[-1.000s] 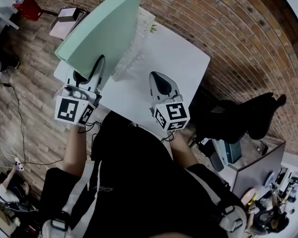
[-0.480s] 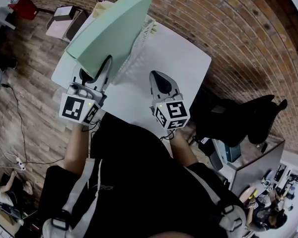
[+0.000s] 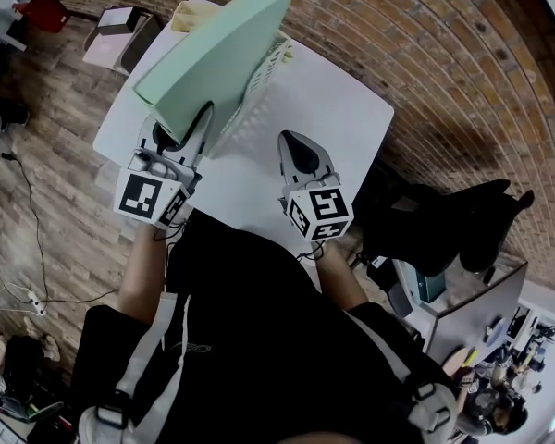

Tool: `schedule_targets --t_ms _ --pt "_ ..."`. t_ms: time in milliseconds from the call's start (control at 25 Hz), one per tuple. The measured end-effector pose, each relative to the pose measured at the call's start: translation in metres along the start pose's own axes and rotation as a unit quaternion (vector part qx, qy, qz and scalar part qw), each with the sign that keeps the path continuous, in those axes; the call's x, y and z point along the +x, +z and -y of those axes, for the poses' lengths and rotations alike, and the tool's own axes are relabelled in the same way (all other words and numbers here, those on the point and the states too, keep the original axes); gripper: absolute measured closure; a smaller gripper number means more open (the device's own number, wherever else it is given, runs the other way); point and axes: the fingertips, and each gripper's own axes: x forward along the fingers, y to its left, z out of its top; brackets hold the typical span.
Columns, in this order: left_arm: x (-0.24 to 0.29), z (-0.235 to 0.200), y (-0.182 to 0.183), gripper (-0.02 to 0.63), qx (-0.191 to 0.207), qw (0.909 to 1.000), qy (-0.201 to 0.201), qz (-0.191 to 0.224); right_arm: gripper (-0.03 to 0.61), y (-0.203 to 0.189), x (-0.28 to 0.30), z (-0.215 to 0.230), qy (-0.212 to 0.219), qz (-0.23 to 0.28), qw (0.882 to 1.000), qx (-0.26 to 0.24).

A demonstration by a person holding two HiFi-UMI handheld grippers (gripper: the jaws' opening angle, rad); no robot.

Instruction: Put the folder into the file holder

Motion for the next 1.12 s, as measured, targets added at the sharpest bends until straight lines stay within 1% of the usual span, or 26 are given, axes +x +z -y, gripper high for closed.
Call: schedule_targets --t_ms 320,600,760,880,1040,1120 --pt "0.011 -0.002 -0.006 0.482 0.008 0.9999 -0.009 -0.007 0.569 0.001 0.004 0.004 -0.001 -0.004 1.000 -0.001" --pt "0.015 -0.007 -0.011 0.482 -0.001 1.0000 -0.004 -0.005 0.569 -0.001 0.007 0.011 -0.003 -0.010 1.000 0.000" --pt "0.016 -0.010 -0.024 0.468 0.003 0.9999 0.005 -0.015 0.569 -0.004 0.009 0.012 0.000 -0.014 1.000 0.001" --pt "0.016 -0.008 -0.027 0.456 0.003 0.9998 -0.006 -0.017 0.569 -0.006 0.011 0.011 0.005 -0.018 1.000 0.000" --pt "0.016 -0.006 -0.030 0.447 0.002 0.9992 -0.015 -0.036 0.569 -0.006 0.012 0.008 0.008 -0.019 1.000 -0.003" --pt "0.016 -0.005 -0.033 0.439 0.009 0.9978 -0.015 -0.065 0.569 -0.007 0.011 0.008 0.008 -0.020 1.000 -0.004"
